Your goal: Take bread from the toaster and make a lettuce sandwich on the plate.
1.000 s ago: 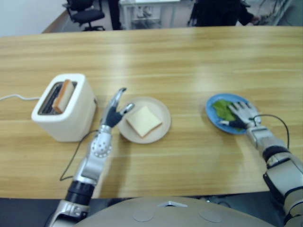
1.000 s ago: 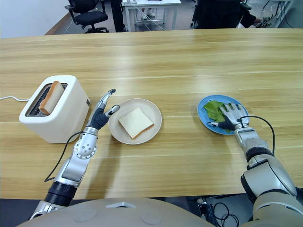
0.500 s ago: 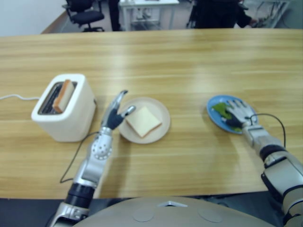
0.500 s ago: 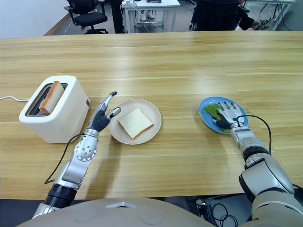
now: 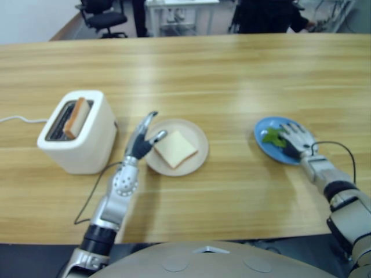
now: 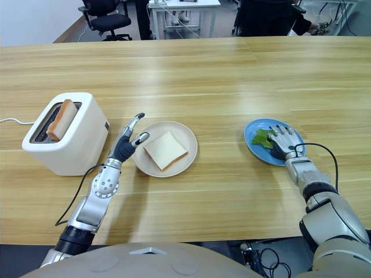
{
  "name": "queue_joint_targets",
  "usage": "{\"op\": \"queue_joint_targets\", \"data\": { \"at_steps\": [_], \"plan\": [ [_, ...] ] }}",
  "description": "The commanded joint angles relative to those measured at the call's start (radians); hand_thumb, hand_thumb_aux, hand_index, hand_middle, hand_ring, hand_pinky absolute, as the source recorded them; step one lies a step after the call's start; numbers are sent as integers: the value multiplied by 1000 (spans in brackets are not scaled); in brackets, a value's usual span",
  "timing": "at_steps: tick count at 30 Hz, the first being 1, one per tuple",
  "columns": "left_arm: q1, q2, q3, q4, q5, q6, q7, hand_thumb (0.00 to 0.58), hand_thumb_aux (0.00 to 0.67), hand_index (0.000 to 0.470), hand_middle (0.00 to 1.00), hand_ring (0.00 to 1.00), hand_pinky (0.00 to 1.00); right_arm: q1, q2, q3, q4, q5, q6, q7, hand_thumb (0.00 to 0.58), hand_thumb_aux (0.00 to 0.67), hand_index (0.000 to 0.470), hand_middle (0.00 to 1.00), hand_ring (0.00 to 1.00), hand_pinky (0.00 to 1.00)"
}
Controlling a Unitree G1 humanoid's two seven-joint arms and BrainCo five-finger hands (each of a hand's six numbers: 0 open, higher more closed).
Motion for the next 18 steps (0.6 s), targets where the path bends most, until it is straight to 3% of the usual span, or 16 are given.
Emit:
{"op": "queue_joint_targets", "data": {
  "at_steps": [1,13,18],
  "plan": [
    [10,-1,6,0,-3,2,1,0,0,0,0,0,0,64,-54,-66,-193,43,22,7,580,670,460,1000,1000,1000],
    [4,-8,39,11,-40,-11,9,0,0,0,0,0,0,273,-95,-269,-823,55,164,136,580,670,460,1000,1000,1000],
    [-15,-9,99,24,-112,-17,7,0,0,0,0,0,0,260,-23,-264,-1028,19,188,222,580,670,460,1000,1000,1000]
  ]
}}
